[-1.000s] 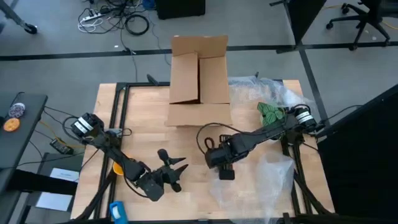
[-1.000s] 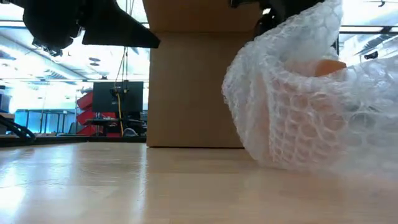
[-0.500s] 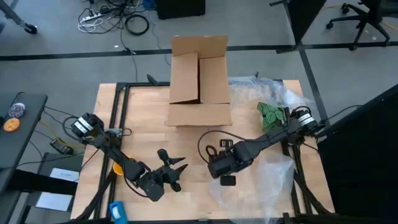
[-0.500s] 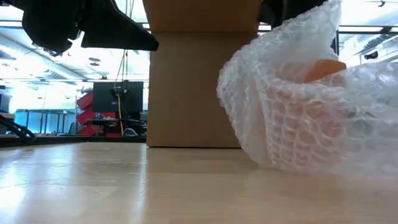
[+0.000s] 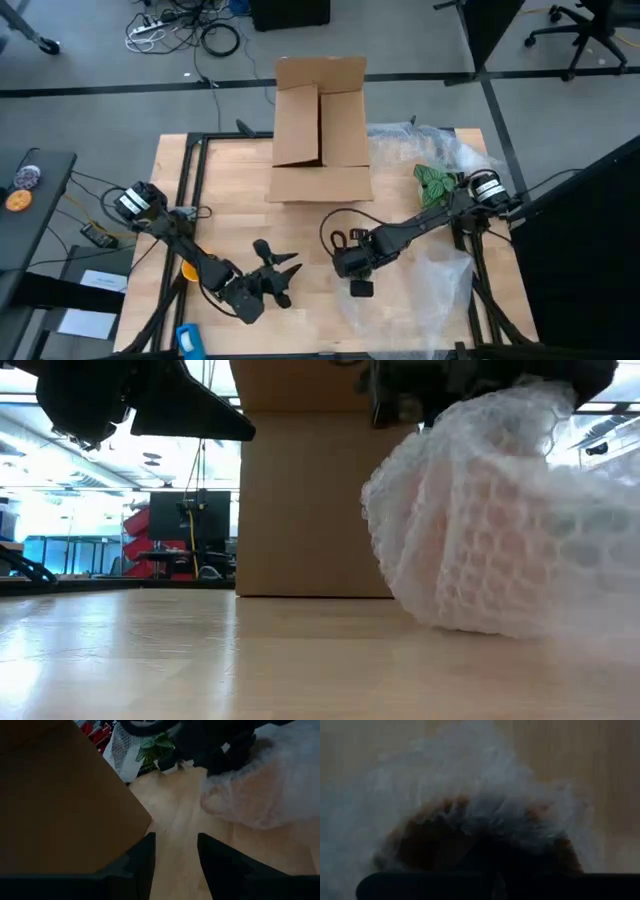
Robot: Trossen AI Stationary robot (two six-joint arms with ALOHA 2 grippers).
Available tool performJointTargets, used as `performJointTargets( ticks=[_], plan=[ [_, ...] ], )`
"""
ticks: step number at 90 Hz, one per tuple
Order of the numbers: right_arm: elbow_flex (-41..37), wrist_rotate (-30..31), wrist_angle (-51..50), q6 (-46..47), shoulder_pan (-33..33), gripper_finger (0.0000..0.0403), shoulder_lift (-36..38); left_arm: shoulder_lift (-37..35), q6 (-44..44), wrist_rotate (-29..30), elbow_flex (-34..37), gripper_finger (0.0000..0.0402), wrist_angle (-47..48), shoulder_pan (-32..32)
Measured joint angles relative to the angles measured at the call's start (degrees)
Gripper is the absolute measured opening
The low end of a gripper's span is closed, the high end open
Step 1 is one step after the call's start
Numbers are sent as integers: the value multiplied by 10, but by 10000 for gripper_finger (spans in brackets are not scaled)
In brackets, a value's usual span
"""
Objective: Wrap mug
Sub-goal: Wrap the orange cup with the bubble wrap
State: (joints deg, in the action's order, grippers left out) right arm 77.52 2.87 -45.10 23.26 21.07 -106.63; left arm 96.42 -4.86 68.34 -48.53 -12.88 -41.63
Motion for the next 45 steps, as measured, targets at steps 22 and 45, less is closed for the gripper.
performJointTargets(
  ticks=[22,45],
  plan=[
    [104,-3,-132,-13,5,1,-1,0,0,0,0,131,9,0],
    [191,0,-204,-17,10,0,-1,0,0,0,0,131,11,0]
  ],
)
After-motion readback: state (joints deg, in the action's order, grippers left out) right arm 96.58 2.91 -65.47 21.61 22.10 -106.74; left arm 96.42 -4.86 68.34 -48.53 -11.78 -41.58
